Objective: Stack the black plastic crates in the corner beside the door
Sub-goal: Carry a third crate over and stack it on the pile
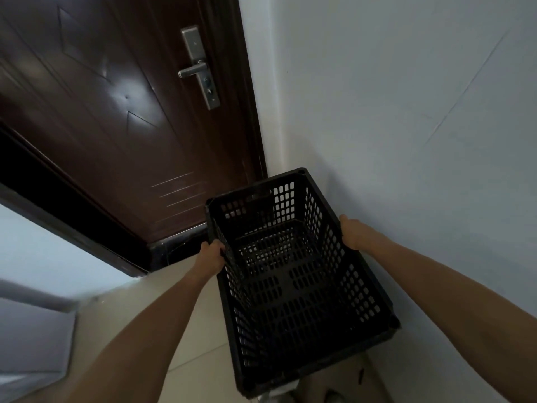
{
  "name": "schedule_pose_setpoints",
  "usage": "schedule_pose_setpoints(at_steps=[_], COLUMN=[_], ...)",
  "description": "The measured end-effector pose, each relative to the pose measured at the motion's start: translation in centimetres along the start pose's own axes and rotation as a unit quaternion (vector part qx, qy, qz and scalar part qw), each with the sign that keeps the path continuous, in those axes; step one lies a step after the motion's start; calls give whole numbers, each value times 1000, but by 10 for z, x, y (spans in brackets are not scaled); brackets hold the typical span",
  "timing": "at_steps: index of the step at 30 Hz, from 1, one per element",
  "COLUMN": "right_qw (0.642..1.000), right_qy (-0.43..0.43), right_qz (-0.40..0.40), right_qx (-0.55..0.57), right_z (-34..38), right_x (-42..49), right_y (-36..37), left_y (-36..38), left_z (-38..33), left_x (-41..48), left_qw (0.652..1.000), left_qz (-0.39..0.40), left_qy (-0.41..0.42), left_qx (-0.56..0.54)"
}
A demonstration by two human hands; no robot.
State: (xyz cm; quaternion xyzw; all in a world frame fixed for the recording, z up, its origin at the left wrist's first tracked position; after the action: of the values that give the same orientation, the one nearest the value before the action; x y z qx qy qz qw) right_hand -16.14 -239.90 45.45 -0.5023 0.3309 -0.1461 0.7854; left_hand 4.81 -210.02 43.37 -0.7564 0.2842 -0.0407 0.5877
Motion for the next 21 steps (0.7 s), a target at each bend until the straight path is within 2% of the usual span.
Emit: schedule_pose_setpoints(at_steps=[7, 11, 14, 16, 18, 21], right_qw=[997, 997, 989, 976, 964, 952], right_qy=[-60, -56, -88, -147, -218, -284], right_qz=[-20, -31, -92, -122, -127, -91], right_qx=[-39, -44, -73, -99, -90, -66], right_z=[9, 6, 1, 7, 17, 23], right_x=[-7, -13, -20, -41, -77, -138], right_y=[-5, -5, 4, 23, 49, 96], left_y=[13, 24, 41, 58, 82, 124], left_z=[-1, -5, -20, -36, -58, -86], left_x=[-36, -56, -81, -108, -141, -193], left_qw=[999, 999, 998, 997, 995, 989], left_qz=[-4, -10, -38, -59, -64, -33], left_qy=[-42, -49, -20, 8, 66, 138], left_qx=[11, 8, 36, 48, 43, 36])
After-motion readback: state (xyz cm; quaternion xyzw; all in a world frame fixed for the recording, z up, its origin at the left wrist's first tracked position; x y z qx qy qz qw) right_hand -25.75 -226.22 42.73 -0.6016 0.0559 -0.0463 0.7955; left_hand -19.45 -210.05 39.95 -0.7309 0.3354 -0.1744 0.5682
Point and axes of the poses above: each hand's wrist, its own x-axis towards the middle knuckle, its own y-axis out of the palm, z = x × y, the point moved 5 cm from there along x, towards the middle knuckle, and after that the axes turned 8 degrees about -z, right-handed, at the moved point
